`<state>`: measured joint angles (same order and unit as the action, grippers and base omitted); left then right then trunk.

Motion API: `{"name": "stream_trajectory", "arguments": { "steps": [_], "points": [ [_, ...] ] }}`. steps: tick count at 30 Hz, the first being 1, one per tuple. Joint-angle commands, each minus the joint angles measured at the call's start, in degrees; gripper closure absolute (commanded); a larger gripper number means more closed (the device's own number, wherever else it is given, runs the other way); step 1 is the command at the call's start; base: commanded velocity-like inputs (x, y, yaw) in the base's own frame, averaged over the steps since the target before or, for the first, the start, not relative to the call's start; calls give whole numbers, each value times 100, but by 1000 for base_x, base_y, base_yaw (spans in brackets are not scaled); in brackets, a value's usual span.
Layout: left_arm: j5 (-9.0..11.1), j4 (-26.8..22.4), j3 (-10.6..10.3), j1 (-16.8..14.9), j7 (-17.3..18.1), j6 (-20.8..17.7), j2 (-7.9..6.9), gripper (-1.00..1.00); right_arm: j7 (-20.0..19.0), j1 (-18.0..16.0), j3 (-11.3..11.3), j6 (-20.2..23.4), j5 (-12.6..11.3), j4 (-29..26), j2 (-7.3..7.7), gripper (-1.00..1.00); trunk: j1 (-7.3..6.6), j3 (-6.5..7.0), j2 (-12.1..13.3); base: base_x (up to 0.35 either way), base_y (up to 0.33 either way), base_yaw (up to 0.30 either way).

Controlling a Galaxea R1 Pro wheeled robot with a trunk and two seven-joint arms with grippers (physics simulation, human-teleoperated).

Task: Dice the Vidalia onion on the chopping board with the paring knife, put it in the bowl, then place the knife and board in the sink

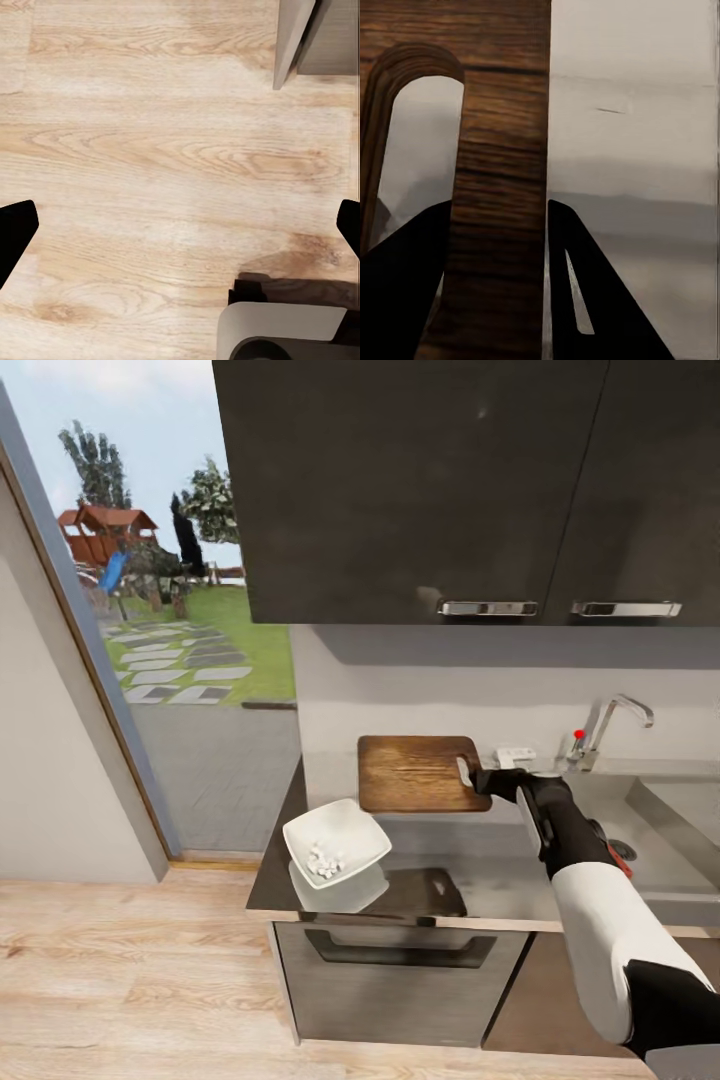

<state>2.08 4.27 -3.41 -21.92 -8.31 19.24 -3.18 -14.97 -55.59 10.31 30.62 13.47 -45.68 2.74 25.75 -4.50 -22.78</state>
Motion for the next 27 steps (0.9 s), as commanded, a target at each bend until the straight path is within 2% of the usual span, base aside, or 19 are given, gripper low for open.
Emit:
{"name": "stream_trajectory", "arguments": {
  "steps": [1,3,5,7,9,11,18,23,25,27],
  "points": [
    [18,28,-37,-13,-14,42,3,-100,-27,-5,23,12,58,6,-1,100,4,-13,-13,0,-146,0],
    [20,29,-37,-14,-20,45,9,-100,246,-5,33,1,59,32,-1,100,4,-13,-13,0,-203,0],
    [20,30,-37,-14,-21,45,10,-100,717,-5,113,-2,54,40,-3,100,4,-13,-13,0,-232,0],
    [21,30,-38,-14,-22,45,11,-100,1287,-5,643,-9,40,41,-26,100,4,-13,-13,0,-240,0],
    [20,30,-41,-14,-22,45,11,-100,1526,-5,1129,-13,40,42,-36,100,4,-13,-13,0,-242,0],
    [19,30,-45,-14,-22,45,11,-100,1763,-5,1345,-18,41,48,-39,100,4,-13,-13,0,-243,0],
    [12,31,-46,-14,-22,43,19,-100,2683,-5,1434,-159,31,265,-68,100,4,-13,-13,0,-243,0],
    [12,30,-46,-14,-19,32,23,-100,3485,-5,1469,-702,9,782,-64,100,4,-13,-13,0,-222,0],
    [12,32,-46,-11,-18,29,27,-100,3850,-5,1554,-941,-111,938,-55,100,4,-13,-13,0,-147,0],
    [12,31,-46,-13,-19,30,28,-100,4187,-5,1853,-1214,-433,991,-45,100,4,-13,-13,0,-162,0]
  ]
}}
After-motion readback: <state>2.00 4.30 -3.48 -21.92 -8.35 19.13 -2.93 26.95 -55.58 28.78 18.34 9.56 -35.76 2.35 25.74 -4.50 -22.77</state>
